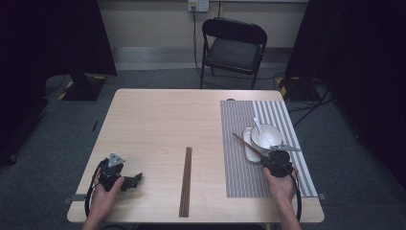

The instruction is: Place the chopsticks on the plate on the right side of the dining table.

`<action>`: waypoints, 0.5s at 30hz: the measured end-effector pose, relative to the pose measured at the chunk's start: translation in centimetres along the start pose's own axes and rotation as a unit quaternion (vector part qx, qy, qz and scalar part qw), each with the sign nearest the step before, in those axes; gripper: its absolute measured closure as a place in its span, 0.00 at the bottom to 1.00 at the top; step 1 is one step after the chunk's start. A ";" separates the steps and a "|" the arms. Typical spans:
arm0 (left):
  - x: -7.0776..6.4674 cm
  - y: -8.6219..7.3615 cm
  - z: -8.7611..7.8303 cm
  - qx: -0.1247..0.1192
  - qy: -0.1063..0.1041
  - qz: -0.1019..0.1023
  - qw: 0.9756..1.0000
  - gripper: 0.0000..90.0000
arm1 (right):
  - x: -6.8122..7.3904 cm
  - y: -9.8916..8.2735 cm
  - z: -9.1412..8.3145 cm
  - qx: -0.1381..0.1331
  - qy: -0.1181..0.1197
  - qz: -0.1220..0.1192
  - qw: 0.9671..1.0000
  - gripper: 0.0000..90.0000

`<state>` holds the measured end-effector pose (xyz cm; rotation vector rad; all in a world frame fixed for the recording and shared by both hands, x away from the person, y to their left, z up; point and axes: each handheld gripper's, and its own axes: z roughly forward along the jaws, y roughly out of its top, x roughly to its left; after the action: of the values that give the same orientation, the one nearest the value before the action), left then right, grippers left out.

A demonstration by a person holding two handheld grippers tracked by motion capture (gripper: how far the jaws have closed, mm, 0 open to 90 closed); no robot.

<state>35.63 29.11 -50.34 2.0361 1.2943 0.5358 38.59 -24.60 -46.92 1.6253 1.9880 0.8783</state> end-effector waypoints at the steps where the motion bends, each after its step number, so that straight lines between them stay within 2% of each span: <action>1: 0.0 0.0 0.0 0.000 0.000 0.000 1.000 0.00 | -0.1 0.0 0.0 -0.001 -0.001 0.002 1.000 0.95; 15: 0.0 0.0 0.0 0.000 0.000 0.000 1.000 0.00 | -1.5 -0.1 -0.4 0.000 -0.009 0.014 1.000 0.94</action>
<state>35.63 29.11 -50.34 2.0360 1.2941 0.5358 38.60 -26.13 -46.77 1.6582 1.9574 0.8701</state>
